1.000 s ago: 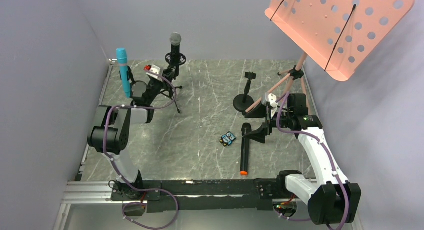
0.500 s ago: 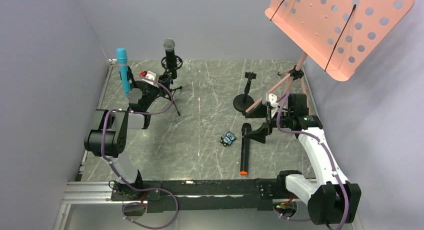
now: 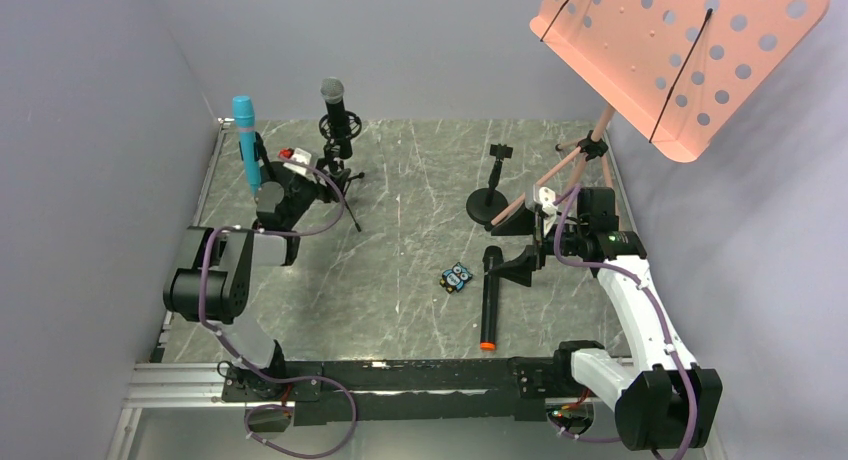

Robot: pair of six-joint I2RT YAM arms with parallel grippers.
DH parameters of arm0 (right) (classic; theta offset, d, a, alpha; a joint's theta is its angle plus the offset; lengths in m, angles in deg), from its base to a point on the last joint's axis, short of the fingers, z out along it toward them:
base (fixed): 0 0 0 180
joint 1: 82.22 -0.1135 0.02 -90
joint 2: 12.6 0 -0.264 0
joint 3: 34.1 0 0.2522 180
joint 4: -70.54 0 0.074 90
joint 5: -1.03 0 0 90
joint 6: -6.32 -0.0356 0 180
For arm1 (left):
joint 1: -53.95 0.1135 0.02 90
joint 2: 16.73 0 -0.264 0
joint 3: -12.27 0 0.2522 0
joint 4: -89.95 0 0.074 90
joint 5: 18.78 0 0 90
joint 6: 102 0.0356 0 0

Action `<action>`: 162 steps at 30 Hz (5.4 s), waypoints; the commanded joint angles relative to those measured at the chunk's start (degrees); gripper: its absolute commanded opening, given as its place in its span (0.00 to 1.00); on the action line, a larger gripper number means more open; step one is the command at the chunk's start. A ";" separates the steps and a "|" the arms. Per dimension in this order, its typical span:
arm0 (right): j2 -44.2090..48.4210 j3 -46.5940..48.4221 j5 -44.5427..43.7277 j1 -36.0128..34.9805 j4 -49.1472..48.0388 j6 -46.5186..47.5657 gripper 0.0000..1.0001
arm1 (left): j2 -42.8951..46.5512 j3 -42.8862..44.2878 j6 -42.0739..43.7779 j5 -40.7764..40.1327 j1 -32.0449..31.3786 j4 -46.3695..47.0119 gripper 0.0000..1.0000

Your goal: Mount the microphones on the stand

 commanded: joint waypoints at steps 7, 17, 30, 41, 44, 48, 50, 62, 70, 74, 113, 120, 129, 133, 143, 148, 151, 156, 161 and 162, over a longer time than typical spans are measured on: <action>1.75 1.86 1.24 0.57 -0.33 1.84 1.00 | 14.13 -7.75 -7.23 -2.78 -0.04 -5.23 0.89; 3.01 1.90 -0.58 2.35 -1.04 1.34 1.00 | 39.05 -10.12 -18.17 -2.07 -0.04 -42.63 0.99; 0.46 11.97 -26.77 1.91 -13.79 -21.93 1.00 | 54.21 2.96 -6.18 3.18 0.05 -83.56 0.99; -12.24 25.19 -77.19 -17.39 -20.52 -46.20 1.00 | 56.95 -0.18 -6.99 5.92 0.05 -83.03 0.99; -13.19 25.09 -77.19 -17.40 -20.32 -49.12 1.00 | 57.80 -1.91 -11.36 6.98 0.05 -80.07 0.99; -10.87 19.08 -77.46 -16.65 -24.51 -52.17 1.00 | 55.54 -5.26 -22.28 12.75 0.05 -70.61 0.99; -9.30 16.90 -74.09 -15.57 -24.72 -51.68 1.00 | 53.60 -4.92 -26.20 16.00 -0.35 -67.23 0.99; 1.58 3.13 -38.18 4.23 -14.32 -30.68 1.00 | 24.84 30.49 -29.25 -21.52 -28.10 -86.60 0.95; 4.14 0.24 -39.11 10.32 -12.19 -28.57 1.00 | -5.74 71.58 -23.88 -30.97 -39.79 -102.92 0.85; 3.25 0.79 -39.07 11.10 -11.26 -29.10 1.00 | -15.46 82.69 -19.31 -26.44 -41.20 -101.58 0.82; 5.25 1.07 -37.05 11.12 -10.91 -30.24 1.00 | -33.56 97.15 -17.76 -45.91 -46.10 -90.24 0.29; 4.79 1.05 -37.10 11.15 -10.80 -29.99 1.00 | -27.58 90.32 -10.54 -46.31 -46.09 -82.85 0.12; 4.45 0.98 -36.75 11.12 -10.62 -29.72 1.00 | -14.19 73.78 -1.70 -31.08 -41.18 -72.38 0.06; 4.32 0.91 -36.54 11.10 -10.53 -29.59 1.00 | -6.70 64.04 -1.53 -22.81 -38.36 -68.69 0.05; 3.96 0.92 -28.64 11.06 -6.93 -22.54 1.00 | 11.79 44.77 3.14 -9.07 -35.33 -75.66 0.04; 3.81 0.55 -26.17 11.12 -6.26 -20.78 1.00 | 20.84 34.75 4.27 -8.19 -35.34 -76.91 0.04; 3.37 0.54 -25.02 11.11 -5.56 -19.79 1.00 | 25.44 30.16 4.36 -7.43 -35.32 -77.56 0.04; 2.95 0.42 -23.39 11.04 -4.58 -17.47 1.00 | 32.32 22.11 3.08 -5.20 -35.34 -76.17 0.04; 2.98 -0.15 -22.54 11.06 -4.51 -16.12 1.00 | 37.69 12.99 0.57 -7.09 -35.32 -71.59 0.08; 2.81 -0.20 -22.32 11.05 -4.43 -16.07 1.00 | 38.27 12.17 0.45 -7.87 -35.31 -71.50 0.09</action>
